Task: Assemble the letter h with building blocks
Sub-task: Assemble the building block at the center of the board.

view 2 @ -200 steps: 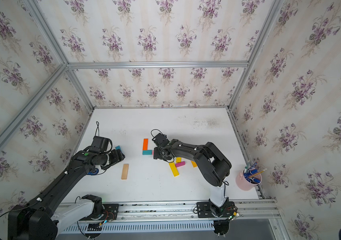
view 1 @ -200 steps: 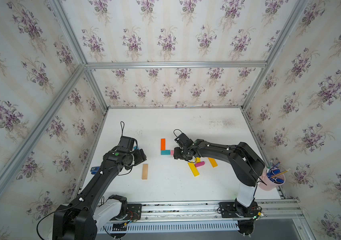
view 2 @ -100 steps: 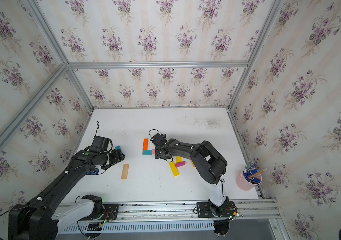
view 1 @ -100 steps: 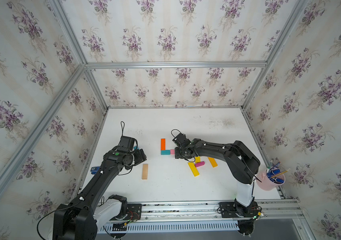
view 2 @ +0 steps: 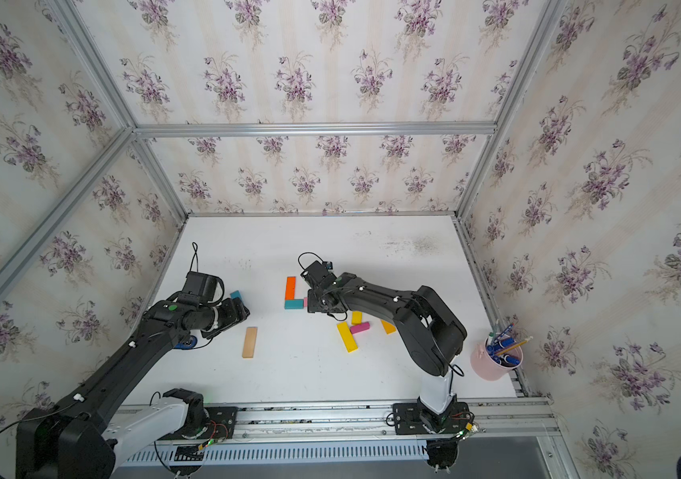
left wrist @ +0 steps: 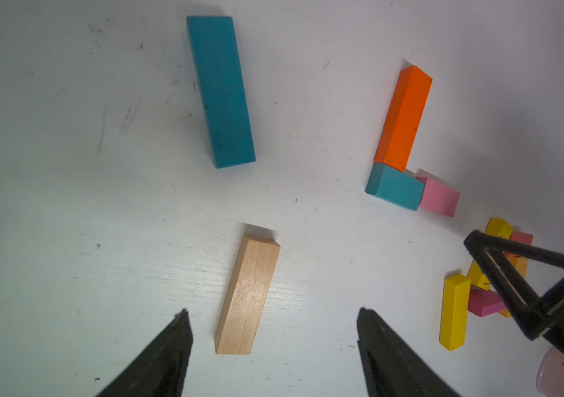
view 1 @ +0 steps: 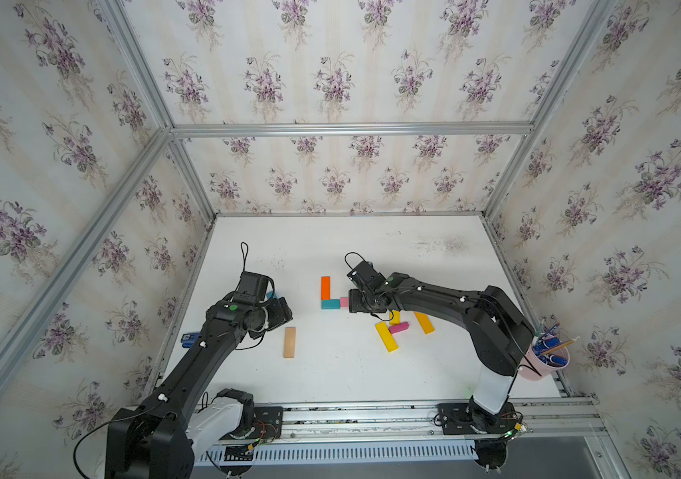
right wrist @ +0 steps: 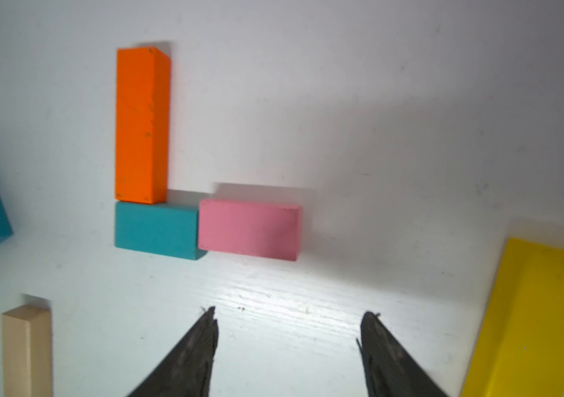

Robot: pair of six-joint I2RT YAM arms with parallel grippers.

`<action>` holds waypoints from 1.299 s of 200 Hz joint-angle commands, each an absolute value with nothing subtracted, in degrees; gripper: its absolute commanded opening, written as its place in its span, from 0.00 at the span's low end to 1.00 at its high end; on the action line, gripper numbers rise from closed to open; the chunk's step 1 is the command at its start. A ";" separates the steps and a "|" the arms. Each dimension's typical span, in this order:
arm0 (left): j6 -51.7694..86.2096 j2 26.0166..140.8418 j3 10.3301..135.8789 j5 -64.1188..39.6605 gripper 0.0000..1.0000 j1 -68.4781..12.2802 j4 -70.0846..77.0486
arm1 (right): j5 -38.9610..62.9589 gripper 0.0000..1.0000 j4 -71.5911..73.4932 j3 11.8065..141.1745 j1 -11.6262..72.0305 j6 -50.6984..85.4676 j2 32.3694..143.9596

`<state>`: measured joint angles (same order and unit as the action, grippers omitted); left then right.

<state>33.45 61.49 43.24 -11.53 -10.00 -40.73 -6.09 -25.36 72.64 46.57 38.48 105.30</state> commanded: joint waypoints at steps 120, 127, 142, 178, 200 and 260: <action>32.54 61.00 43.59 -11.43 0.78 -9.84 -40.87 | -7.79 0.67 -32.34 87.13 42.88 35.77 122.60; 32.59 60.91 43.59 -11.34 0.78 -9.84 -40.84 | -7.52 0.67 -32.23 86.91 42.89 35.64 122.69; 32.58 60.82 43.54 -11.33 0.78 -9.80 -40.96 | -7.38 0.67 -32.01 86.49 43.01 35.55 122.61; 32.51 60.89 43.84 -11.34 0.78 -9.76 -41.04 | -7.29 0.66 -31.80 86.07 43.10 35.33 122.09; 32.45 60.91 43.84 -11.34 0.78 -9.76 -41.04 | -7.46 0.67 -31.73 85.96 43.42 35.24 121.77; 32.43 60.97 43.81 -11.34 0.78 -9.67 -41.00 | -7.38 0.66 -31.24 85.17 43.85 34.99 121.32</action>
<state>33.01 60.95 43.53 -11.51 -9.69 -40.95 -9.32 -29.30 85.93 43.57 34.63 121.45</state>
